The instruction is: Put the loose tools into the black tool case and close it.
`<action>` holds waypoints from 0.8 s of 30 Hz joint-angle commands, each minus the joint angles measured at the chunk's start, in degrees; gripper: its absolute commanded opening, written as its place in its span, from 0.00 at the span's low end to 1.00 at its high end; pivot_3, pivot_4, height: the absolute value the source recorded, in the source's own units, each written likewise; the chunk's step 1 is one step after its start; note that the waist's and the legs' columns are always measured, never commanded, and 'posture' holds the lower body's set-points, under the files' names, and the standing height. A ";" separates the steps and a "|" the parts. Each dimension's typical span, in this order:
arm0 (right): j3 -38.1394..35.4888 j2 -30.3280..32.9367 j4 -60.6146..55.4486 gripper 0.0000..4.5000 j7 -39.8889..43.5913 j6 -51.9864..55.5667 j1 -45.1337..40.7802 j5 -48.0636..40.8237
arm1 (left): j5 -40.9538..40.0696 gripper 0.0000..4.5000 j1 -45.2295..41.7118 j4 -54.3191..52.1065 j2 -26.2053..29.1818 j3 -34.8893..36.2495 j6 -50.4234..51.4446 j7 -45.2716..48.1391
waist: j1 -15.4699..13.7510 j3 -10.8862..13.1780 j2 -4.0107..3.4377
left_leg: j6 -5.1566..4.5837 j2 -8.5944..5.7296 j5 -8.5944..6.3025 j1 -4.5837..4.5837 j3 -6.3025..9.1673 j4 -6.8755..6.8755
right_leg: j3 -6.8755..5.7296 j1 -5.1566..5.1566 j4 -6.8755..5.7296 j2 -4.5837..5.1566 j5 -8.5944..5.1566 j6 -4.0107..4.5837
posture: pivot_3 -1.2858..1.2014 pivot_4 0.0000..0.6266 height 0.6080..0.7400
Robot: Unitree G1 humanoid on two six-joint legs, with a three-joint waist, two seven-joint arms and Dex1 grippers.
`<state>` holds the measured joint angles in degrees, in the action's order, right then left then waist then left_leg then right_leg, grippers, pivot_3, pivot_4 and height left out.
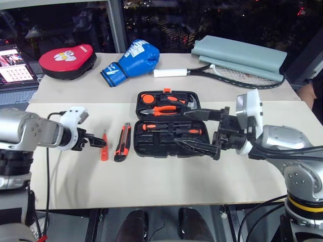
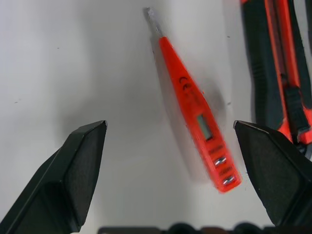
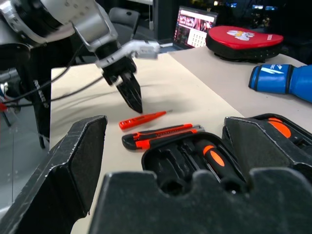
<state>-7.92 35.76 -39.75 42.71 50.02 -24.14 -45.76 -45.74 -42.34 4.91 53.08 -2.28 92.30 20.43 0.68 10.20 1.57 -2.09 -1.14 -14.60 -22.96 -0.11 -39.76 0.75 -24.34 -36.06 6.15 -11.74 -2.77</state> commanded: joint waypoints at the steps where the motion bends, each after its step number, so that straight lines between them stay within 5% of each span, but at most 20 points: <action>1: -1.02 -1.16 -3.43 1.00 -3.11 -2.07 1.54 -1.79 | -5.76 1.00 -3.08 3.01 0.30 -5.87 0.20 -4.69 | -0.01 -0.01 0.02 | 0.00 0.00 0.00 0.00 0.01 0.00 | 0.00 0.00 0.00 0.00 0.00 0.00 | 0.52 0.24 0.97; 8: -0.33 -1.54 -4.49 1.00 -5.30 -3.59 3.55 -1.90 | -13.85 1.00 -7.54 9.77 -0.11 -13.51 0.20 -12.03 | -0.05 -0.02 0.02 | 0.00 -0.04 0.00 0.08 0.01 0.00 | 0.02 0.06 -0.02 0.04 0.00 0.00 | 0.52 0.24 0.97; 21: -1.90 3.13 -5.17 1.00 -3.79 -5.89 5.55 -2.91 | -18.78 0.11 -10.77 15.83 -0.56 -19.20 0.20 -16.59 | -0.29 -0.10 -0.03 | 0.00 -0.15 0.00 0.14 -0.01 0.00 | 0.04 0.14 -0.01 0.11 -0.05 -0.07 | 0.52 0.24 0.97; 24: -2.22 4.19 -5.33 1.00 -3.49 -5.89 5.96 -3.68 | -15.47 0.09 -11.17 15.64 -0.11 -18.69 0.20 -14.94 | -0.27 -0.13 -0.05 | 0.00 -0.14 0.00 0.15 -0.01 0.00 | 0.04 0.15 -0.01 0.10 -0.05 -0.07 | 0.52 0.24 0.97</action>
<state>-8.18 39.16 -43.14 38.76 45.64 -18.29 -48.16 -62.91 -54.23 19.78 53.57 -19.43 91.35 3.69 0.41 10.07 1.52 -2.09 -1.28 -14.59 -22.81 -0.12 -39.75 0.79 -24.18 -36.07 6.26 -11.78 -2.84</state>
